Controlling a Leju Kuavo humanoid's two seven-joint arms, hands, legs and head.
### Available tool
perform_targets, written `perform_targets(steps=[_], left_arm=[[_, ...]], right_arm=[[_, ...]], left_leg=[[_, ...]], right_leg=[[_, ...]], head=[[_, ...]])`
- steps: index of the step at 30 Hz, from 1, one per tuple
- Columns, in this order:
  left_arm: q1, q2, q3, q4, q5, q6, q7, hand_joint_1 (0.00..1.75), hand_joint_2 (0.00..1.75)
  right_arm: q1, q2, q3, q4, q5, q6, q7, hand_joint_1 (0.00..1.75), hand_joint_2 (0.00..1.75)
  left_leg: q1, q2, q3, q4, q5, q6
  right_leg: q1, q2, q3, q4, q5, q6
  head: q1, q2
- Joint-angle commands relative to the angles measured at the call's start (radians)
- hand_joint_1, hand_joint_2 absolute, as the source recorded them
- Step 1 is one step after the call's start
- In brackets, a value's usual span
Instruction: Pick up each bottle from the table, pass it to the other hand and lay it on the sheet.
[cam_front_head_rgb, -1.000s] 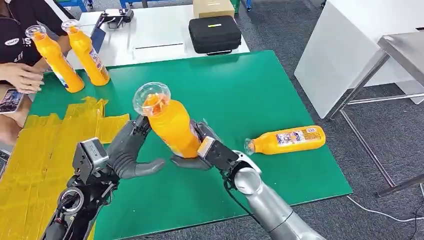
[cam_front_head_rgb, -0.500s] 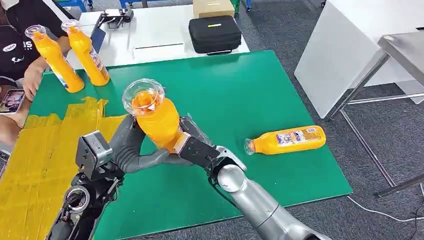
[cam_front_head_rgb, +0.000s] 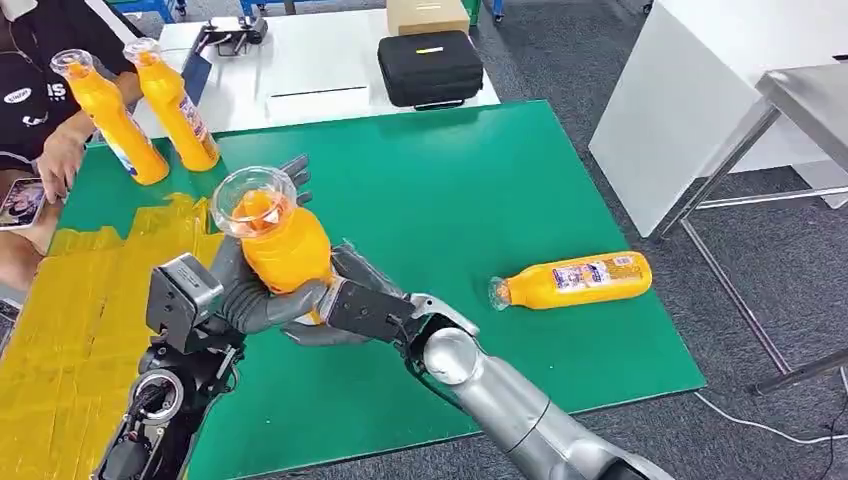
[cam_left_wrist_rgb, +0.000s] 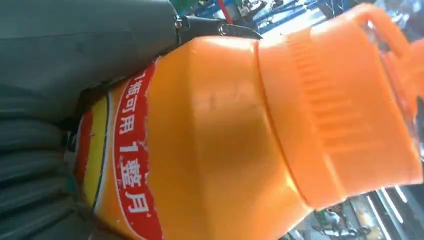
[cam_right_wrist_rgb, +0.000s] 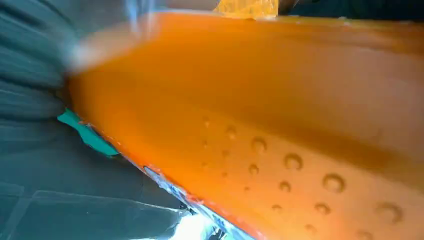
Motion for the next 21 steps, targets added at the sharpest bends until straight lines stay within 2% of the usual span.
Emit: perform_targets(steps=[1,8,9,10,11,12,21], left_arm=[[-0.027,-0.020,-0.056,0.094,-0.034,0.024,0.029,0.00,1.75],[-0.025,-0.021,-0.057,0.094,-0.034,0.024,0.029,0.00,1.75],[-0.025,-0.021,-0.057,0.094,-0.034,0.024,0.029,0.00,1.75],[-0.023,-0.025,-0.054,0.094,-0.034,0.031,0.029,0.59,1.75],[-0.022,-0.026,-0.053,0.094,-0.032,0.035,0.028,1.68,1.75],[-0.021,-0.026,-0.051,0.094,-0.031,0.037,0.027,1.75,1.75],[-0.014,-0.030,-0.045,0.098,-0.014,0.040,0.027,1.75,1.75]], right_arm=[[-0.072,0.014,0.156,0.051,0.013,0.036,0.006,1.75,1.75],[-0.071,0.013,0.156,0.052,0.013,0.036,0.005,1.75,1.75],[-0.071,0.013,0.156,0.052,0.013,0.036,0.005,1.75,1.75],[-0.071,0.013,0.157,0.055,0.013,0.035,0.005,1.75,1.75],[-0.070,0.011,0.157,0.056,0.013,0.035,0.005,1.75,1.75],[-0.070,0.011,0.156,0.057,0.013,0.034,0.006,1.75,1.75],[-0.066,0.010,0.139,0.058,0.022,-0.002,0.013,1.75,1.75]], left_leg=[[0.001,0.003,0.007,-0.001,-0.003,-0.003],[0.000,0.001,0.002,-0.001,-0.001,-0.001],[0.001,0.003,0.009,-0.001,-0.004,-0.003],[0.000,0.001,0.003,-0.001,-0.001,-0.001],[0.001,0.002,0.007,-0.001,-0.003,-0.002],[0.001,0.001,0.004,-0.001,-0.001,-0.001],[0.001,0.002,0.005,-0.001,-0.002,-0.002]], right_leg=[[0.001,0.008,0.007,-0.002,-0.002,-0.003],[0.000,0.003,0.002,-0.001,0.000,-0.001],[0.001,0.008,0.009,-0.002,-0.003,-0.004],[0.000,0.004,0.003,-0.001,-0.001,-0.002],[0.000,0.006,0.006,-0.001,-0.002,-0.003],[0.000,0.004,0.004,-0.001,-0.001,-0.002],[0.000,0.005,0.005,-0.002,-0.001,-0.002]], head=[[0.000,0.000],[0.000,0.000],[0.000,0.000],[0.000,0.000],[0.000,0.000],[0.000,0.000],[0.000,0.000]])
